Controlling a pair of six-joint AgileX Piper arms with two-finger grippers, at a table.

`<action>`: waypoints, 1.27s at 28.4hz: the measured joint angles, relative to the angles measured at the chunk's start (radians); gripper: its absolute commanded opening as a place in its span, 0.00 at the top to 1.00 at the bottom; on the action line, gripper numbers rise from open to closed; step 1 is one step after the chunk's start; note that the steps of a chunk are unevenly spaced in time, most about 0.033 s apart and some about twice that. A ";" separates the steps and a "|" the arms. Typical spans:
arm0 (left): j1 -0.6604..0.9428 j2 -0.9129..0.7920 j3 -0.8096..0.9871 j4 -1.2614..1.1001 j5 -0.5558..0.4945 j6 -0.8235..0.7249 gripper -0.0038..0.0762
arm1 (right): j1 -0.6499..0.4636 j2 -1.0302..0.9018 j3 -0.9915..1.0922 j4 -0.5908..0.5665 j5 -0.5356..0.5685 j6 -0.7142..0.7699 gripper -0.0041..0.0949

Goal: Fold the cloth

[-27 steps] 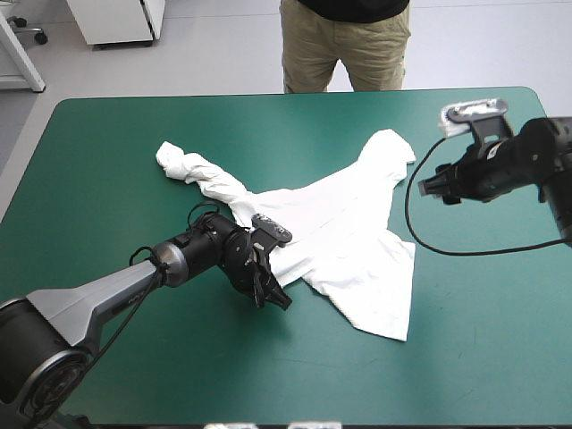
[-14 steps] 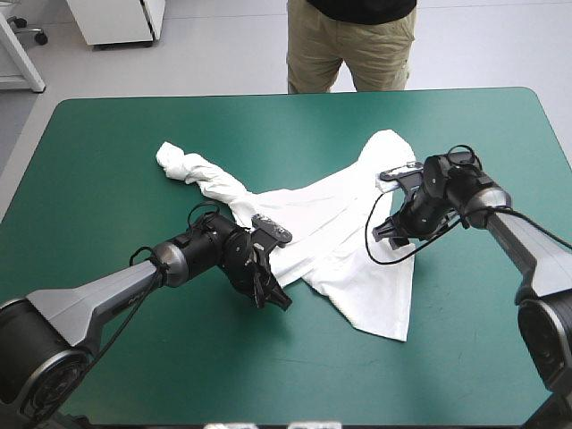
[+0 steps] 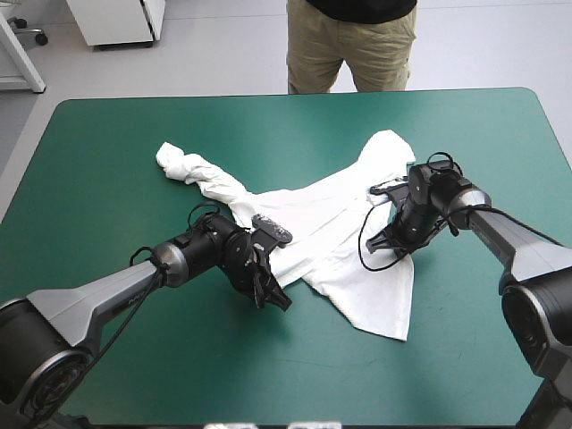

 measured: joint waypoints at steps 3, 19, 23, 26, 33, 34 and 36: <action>0.003 -0.014 -0.005 0.107 0.007 -0.049 0.96 | 0.000 -0.031 0.011 -0.029 -0.020 0.034 0.97; 0.210 -0.154 -0.854 0.282 0.268 -0.003 0.96 | -0.053 -0.403 -0.524 -0.070 0.068 0.027 0.97; 0.210 -0.161 -1.145 0.310 0.310 0.010 0.96 | -0.053 -0.414 -0.773 -0.063 0.094 0.001 0.97; 0.210 -0.170 -1.342 0.321 0.333 0.010 0.96 | -0.053 -0.417 -0.943 -0.057 0.102 -0.017 0.97; 0.210 -0.200 -1.634 0.326 0.317 0.010 0.96 | -0.053 -0.440 -1.272 -0.003 0.112 -0.059 0.97; 0.210 -0.210 -1.659 0.326 0.301 0.010 0.96 | -0.053 -0.446 -1.308 0.002 0.114 -0.062 0.97; 0.210 -0.234 -1.694 0.327 0.273 0.015 0.96 | -0.053 -0.460 -1.362 0.006 0.116 -0.064 0.97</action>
